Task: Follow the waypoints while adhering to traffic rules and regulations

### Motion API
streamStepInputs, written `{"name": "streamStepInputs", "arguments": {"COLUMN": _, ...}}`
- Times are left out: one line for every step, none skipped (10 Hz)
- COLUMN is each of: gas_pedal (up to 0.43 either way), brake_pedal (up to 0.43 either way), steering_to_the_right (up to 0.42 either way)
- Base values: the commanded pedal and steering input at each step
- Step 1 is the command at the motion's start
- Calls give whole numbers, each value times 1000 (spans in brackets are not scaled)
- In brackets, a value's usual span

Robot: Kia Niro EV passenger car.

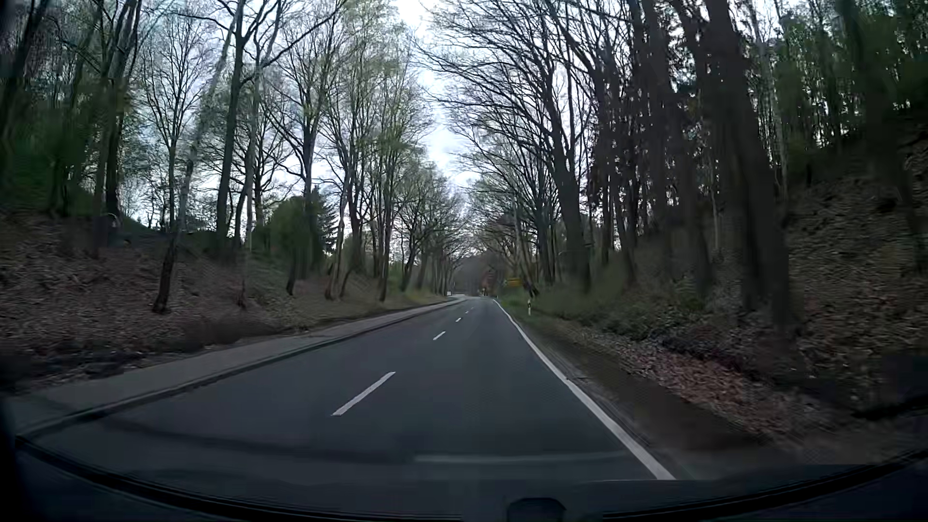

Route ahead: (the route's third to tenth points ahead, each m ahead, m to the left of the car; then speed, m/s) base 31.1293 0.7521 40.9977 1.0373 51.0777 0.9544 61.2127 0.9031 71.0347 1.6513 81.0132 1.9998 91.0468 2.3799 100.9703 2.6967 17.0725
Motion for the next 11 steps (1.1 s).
{"name": "streamStepInputs", "arguments": {"gas_pedal": 0, "brake_pedal": 110, "steering_to_the_right": -6}}
{"name": "streamStepInputs", "arguments": {"gas_pedal": 0, "brake_pedal": 73, "steering_to_the_right": -5}}
{"name": "streamStepInputs", "arguments": {"gas_pedal": 0, "brake_pedal": 24, "steering_to_the_right": -4}}
{"name": "streamStepInputs", "arguments": {"gas_pedal": 0, "brake_pedal": 6, "steering_to_the_right": -3}}
{"name": "streamStepInputs", "arguments": {"gas_pedal": 0, "brake_pedal": 6, "steering_to_the_right": -3}}
{"name": "streamStepInputs", "arguments": {"gas_pedal": 0, "brake_pedal": 0, "steering_to_the_right": -2}}
{"name": "streamStepInputs", "arguments": {"gas_pedal": 0, "brake_pedal": 6, "steering_to_the_right": -2}}
{"name": "streamStepInputs", "arguments": {"gas_pedal": 0, "brake_pedal": 6, "steering_to_the_right": -2}}
{"name": "streamStepInputs", "arguments": {"gas_pedal": 0, "brake_pedal": 6, "steering_to_the_right": -1}}
{"name": "streamStepInputs", "arguments": {"gas_pedal": 0, "brake_pedal": 0, "steering_to_the_right": 0}}
{"name": "streamStepInputs", "arguments": {"gas_pedal": 67, "brake_pedal": 6, "steering_to_the_right": 0}}
